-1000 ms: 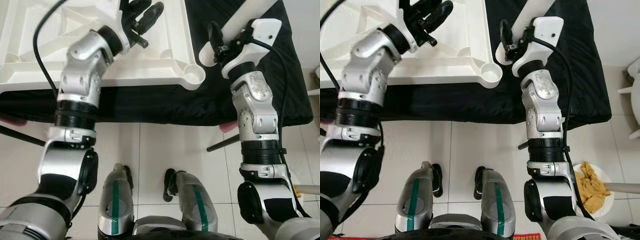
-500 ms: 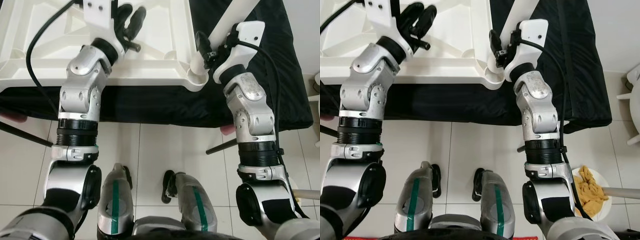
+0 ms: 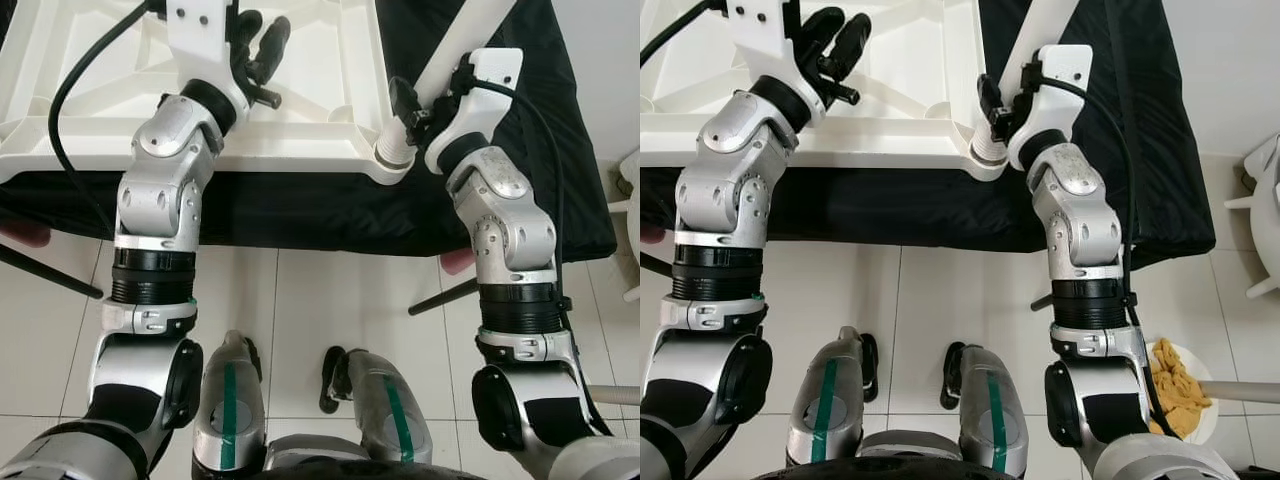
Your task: Building children table
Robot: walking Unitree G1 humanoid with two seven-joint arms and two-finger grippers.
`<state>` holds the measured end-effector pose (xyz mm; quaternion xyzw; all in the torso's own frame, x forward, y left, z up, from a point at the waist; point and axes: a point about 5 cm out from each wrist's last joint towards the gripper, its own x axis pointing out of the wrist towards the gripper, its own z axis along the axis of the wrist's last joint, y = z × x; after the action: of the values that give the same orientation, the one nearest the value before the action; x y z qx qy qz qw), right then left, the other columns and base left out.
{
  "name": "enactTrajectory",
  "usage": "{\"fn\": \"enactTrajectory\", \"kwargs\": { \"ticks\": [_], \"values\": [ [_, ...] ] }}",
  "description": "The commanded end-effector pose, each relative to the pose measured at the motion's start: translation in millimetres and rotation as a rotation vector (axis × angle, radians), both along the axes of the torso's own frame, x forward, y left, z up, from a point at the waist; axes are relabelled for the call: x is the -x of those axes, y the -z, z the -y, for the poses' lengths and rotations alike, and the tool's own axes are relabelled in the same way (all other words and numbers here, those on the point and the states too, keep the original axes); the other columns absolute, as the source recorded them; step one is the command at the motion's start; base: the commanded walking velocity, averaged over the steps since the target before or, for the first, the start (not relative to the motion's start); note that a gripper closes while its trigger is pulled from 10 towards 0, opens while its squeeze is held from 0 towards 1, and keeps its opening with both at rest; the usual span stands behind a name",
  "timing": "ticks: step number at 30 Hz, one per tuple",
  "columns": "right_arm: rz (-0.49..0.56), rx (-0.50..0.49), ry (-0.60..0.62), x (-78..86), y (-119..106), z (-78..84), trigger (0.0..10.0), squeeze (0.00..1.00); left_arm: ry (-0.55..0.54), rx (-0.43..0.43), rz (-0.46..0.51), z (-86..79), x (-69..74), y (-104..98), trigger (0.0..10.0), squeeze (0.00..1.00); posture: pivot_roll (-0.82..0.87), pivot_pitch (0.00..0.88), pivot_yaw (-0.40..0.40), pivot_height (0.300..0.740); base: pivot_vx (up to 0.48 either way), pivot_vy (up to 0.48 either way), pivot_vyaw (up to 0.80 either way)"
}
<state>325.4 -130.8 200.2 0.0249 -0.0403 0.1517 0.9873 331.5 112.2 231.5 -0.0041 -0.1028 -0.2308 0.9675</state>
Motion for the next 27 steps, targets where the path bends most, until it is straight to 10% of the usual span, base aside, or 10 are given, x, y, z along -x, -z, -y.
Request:
{"fn": "enactTrajectory", "kwargs": {
  "ticks": [1,27],
  "values": [
    [-0.049,0.016,0.001,1.0,12,2.2,10.0,0.00,-0.018,-0.001,-0.009,1.3,2.8,2,10.0,0.00,0.08,0.026,-0.069,0.740,0.000,0.000,0.00],
    [-0.149,-0.117,0.073,-4.6,42,19.2,10.0,0.00,0.256,-0.242,-0.033,29.1,54.3,48,10.0,0.00,0.10,0.062,-0.074,0.740,0.000,0.000,0.00]
  ]
}}
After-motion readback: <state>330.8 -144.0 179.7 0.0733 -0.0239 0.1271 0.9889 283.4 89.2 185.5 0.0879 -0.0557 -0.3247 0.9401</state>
